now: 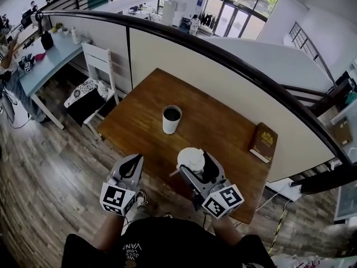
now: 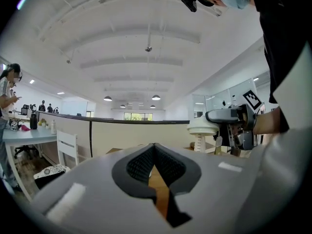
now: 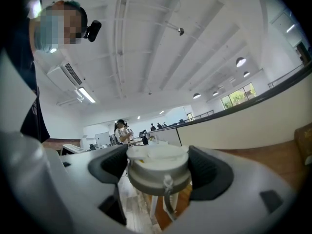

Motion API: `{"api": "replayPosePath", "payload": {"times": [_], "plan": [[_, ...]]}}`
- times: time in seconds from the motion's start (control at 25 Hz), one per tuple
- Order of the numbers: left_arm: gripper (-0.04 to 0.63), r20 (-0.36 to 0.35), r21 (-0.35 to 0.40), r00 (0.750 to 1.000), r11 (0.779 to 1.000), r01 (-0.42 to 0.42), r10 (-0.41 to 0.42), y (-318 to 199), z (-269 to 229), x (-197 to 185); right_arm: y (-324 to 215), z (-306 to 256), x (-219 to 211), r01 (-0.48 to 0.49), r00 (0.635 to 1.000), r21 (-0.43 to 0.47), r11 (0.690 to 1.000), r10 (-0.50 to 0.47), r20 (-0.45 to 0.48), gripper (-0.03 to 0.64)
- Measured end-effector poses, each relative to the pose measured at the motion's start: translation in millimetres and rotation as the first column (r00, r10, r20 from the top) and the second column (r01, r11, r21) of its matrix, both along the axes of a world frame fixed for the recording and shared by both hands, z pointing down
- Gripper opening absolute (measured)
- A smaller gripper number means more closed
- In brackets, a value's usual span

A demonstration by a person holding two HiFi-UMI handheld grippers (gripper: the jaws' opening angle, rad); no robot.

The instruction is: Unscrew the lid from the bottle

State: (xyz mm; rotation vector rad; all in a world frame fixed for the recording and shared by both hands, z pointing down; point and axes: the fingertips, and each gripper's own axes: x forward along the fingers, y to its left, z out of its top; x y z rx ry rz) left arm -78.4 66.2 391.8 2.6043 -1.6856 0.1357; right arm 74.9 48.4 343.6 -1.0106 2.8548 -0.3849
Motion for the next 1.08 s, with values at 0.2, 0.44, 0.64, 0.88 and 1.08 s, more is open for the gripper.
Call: {"api": "replayPosePath", "payload": {"times": [0.2,0.44,0.64,0.88,1.08], "plan": [[0.011,0.016,0.008,1.000,1.000,0.013,-0.013,12,-1,7,9,2,5,0.012,1.000,0.000,1.000,-0.012,0.002,0.356],[0.011,0.018,0.013,1.000,1.000,0.025,-0.026,25,1,17,18,3,13,0.018,1.000,-0.001,1.000,-0.018,0.001,0.356],[0.011,0.021,0.016,0.999,0.999,0.041,-0.042,32,1,20,22,4,16,0.026,1.000,0.002,1.000,-0.026,0.009,0.356],[0.011,0.037,0.016,0.998,0.998,0.056,-0.056,35,4,19,24,4,16,0.033,0.999,0.006,0.999,-0.033,0.014,0.356],[0.011,0.036,0.017,0.997,0.998,0.060,-0.061,34,2,19,21,4,19,0.027,0.999,0.003,1.000,-0.028,0.032,0.356]]}}
